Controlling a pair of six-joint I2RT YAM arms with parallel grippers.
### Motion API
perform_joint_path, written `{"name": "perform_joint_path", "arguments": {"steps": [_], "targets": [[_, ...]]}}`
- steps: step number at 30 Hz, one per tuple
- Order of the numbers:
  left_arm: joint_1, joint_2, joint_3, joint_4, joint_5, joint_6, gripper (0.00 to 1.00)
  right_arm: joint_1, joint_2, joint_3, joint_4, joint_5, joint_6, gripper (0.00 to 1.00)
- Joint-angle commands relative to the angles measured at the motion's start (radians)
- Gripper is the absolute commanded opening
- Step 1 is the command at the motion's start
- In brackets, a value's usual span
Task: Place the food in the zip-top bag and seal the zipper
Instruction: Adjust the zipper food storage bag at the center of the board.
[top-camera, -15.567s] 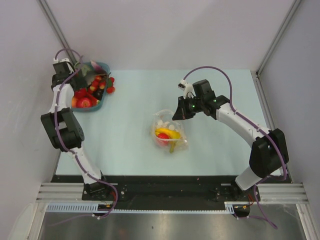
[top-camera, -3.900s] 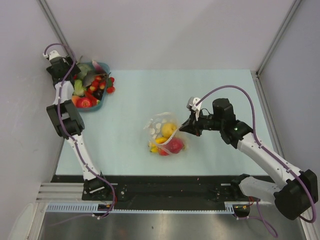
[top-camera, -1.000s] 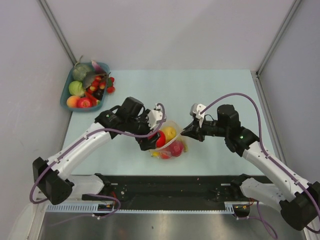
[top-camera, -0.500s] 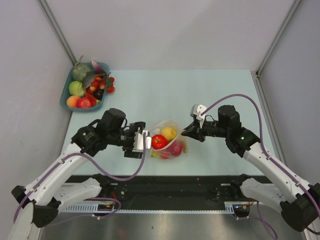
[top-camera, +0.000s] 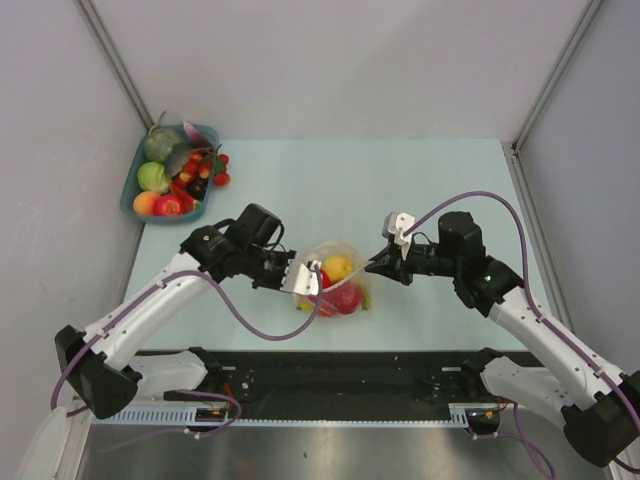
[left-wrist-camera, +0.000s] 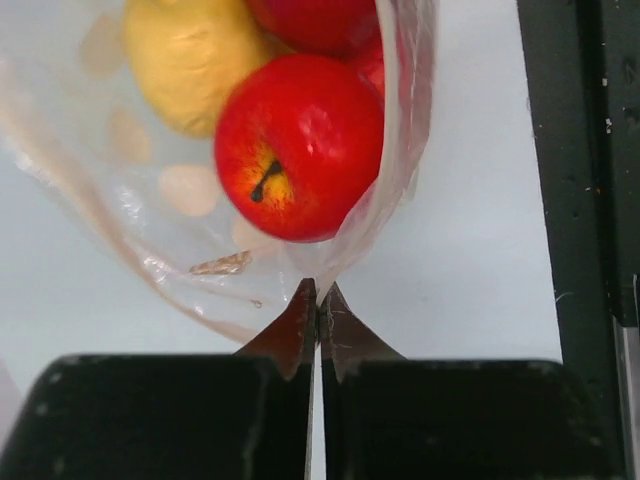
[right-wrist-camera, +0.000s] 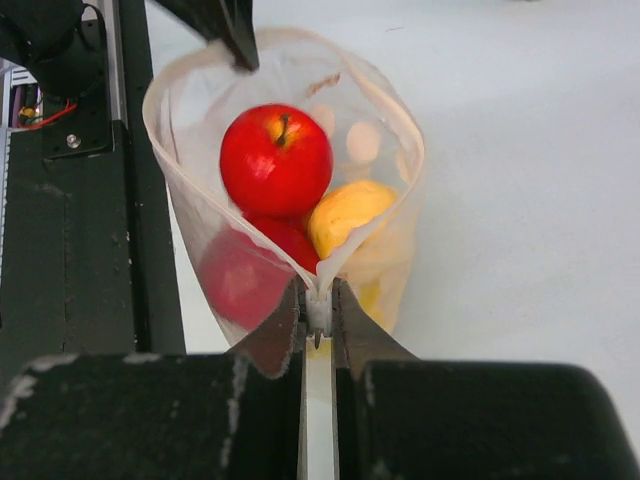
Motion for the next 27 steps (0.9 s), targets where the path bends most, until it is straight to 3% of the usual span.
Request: {"name": "perform_joint_path", "arguments": {"steps": [1,8,9,10,13,18,22,27], "targets": [[-0.006,-0.054,0.171,-0.175,-0.088,0.011,0.0,-0.005,-0.04,-0.002,-0.018,-0.029,-0.078,0.0],[-0.006,-0.148,-0.025,-0.056,-0.108,-0.089,0.0,-0.013,-0.043,-0.056,0.064,-0.046,-0.092,0.02],[-0.006,-0.151,-0.041,-0.053,-0.1,-0.095,0.0,-0.013,-0.049,-0.061,0.072,-0.05,-0.093,0.1],[-0.006,-0.157,-0.064,-0.048,-0.096,-0.1,0.0,-0.016,-0.052,-0.065,0.072,-0.053,-0.093,0.36],[-0.006,-0.2,-0.101,-0.033,-0.083,-0.097,0.0,-0.031,-0.073,-0.082,0.046,-0.063,-0.054,0.8],[-0.006,-0.273,-0.145,0.007,-0.066,-0.069,0.0,-0.044,-0.141,-0.146,0.101,-0.081,0.064,0.85],[-0.006,-0.238,-0.141,0.012,-0.057,-0.092,0.0,-0.039,-0.135,-0.159,0.149,-0.121,0.158,0.8],[-0.006,-0.186,-0.106,0.007,-0.031,-0.138,0.0,-0.021,-0.222,-0.197,0.068,-0.136,0.183,0.79]]}}
